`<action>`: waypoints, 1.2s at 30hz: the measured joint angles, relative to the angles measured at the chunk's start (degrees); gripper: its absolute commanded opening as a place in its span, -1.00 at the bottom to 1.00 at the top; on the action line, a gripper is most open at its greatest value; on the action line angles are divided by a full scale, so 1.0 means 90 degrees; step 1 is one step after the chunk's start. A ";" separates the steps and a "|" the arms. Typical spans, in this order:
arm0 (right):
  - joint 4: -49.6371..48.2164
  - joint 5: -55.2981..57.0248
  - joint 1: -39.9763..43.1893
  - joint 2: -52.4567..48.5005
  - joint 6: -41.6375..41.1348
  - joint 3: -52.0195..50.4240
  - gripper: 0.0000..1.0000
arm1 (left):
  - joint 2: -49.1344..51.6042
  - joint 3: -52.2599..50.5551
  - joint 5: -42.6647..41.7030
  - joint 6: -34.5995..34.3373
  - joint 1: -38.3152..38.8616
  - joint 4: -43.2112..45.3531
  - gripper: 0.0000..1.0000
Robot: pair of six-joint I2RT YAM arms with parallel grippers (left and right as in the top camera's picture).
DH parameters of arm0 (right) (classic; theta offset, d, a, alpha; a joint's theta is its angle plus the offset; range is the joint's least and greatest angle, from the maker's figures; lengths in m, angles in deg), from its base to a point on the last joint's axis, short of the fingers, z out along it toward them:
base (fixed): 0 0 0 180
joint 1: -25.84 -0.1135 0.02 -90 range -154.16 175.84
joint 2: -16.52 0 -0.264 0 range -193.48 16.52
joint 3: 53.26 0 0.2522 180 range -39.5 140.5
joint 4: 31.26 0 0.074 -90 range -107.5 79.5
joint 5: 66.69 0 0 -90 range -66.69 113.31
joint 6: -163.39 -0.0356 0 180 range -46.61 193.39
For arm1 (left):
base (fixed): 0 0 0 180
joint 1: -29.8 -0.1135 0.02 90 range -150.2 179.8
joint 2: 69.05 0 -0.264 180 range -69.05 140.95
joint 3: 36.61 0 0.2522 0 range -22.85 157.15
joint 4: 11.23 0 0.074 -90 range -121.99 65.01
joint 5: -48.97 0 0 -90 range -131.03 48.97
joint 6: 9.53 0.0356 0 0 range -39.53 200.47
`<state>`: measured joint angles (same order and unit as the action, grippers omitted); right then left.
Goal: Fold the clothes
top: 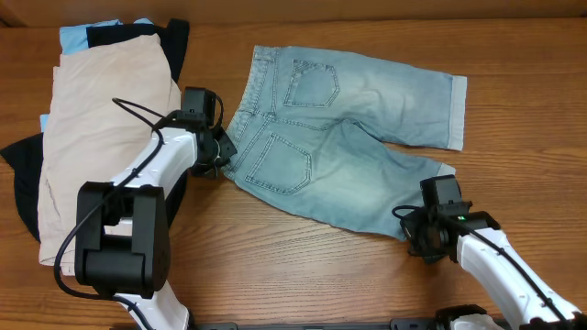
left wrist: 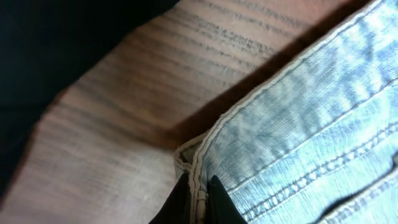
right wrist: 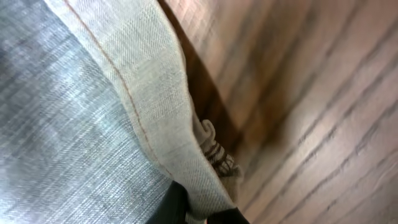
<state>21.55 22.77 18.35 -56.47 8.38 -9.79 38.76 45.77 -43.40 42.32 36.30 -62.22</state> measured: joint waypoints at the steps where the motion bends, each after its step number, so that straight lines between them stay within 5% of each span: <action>1: 0.0083 0.0017 0.0058 -0.0034 0.0155 0.0104 -0.92 | 0.0000 0.0143 -0.0002 0.0087 0.0000 -0.0233 -0.92; 18: 0.3201 0.0097 0.1156 -0.0066 0.2693 0.5129 -0.92 | -0.0121 0.4697 -0.0117 0.1532 0.0017 -0.4748 -0.92; 28: 0.4388 0.0087 0.1161 0.0828 0.3135 0.5408 -0.92 | -0.0155 0.5355 -0.0114 0.1647 0.0017 -0.6358 -0.92; 36: 0.4092 0.0112 0.1161 0.0595 0.3436 0.5428 -0.92 | -0.0158 0.4937 0.0117 0.1596 0.0160 -0.5994 -0.92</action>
<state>58.38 23.78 28.80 -51.12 39.31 39.06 37.34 90.20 -42.35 56.68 37.74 -116.17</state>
